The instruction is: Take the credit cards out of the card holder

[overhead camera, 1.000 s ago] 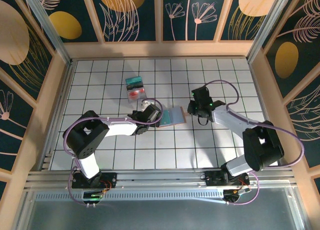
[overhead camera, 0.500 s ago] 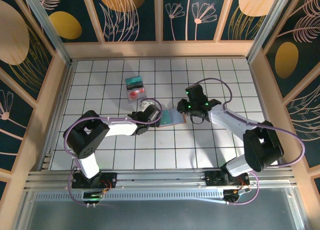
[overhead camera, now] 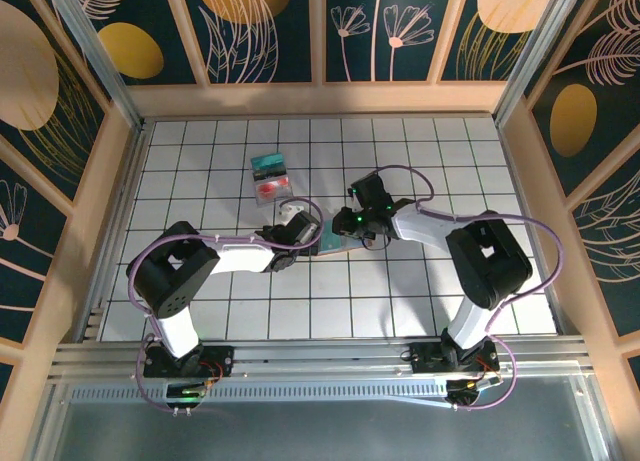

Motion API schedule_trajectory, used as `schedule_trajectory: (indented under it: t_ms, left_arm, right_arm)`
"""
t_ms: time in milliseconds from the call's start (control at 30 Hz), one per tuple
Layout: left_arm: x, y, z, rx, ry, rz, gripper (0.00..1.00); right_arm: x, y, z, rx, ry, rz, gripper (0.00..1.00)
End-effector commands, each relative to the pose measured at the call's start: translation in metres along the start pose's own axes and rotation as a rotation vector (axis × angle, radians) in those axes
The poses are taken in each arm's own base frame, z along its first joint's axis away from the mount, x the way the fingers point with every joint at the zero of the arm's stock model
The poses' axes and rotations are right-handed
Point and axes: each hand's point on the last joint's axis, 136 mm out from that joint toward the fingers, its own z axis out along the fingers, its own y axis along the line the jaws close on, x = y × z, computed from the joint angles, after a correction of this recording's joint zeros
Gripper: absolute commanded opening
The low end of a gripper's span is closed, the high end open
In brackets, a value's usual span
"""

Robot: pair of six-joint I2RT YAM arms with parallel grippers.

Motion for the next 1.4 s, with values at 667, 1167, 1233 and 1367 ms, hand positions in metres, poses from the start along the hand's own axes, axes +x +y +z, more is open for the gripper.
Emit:
schedule_trajectory:
  t_ms: [667, 1167, 1233, 1367]
  left_arm:
    - [0.024, 0.013, 0.010, -0.064, 0.064, 0.048, 0.99]
    - [0.028, 0.013, 0.013, -0.071, 0.082, 0.062, 0.99]
    - [0.029, 0.013, 0.014, -0.074, 0.088, 0.065, 0.99]
    - [0.028, 0.012, 0.013, -0.071, 0.088, 0.061, 0.99]
  right_arm:
    - [0.018, -0.010, 0.020, -0.065, 0.064, 0.041, 0.27]
    - [0.016, 0.013, 0.008, -0.230, 0.062, 0.035, 0.16]
    - [0.016, 0.015, 0.006, -0.244, 0.062, 0.033, 0.14]
    - [0.017, 0.017, 0.004, -0.256, 0.061, 0.031, 0.10]
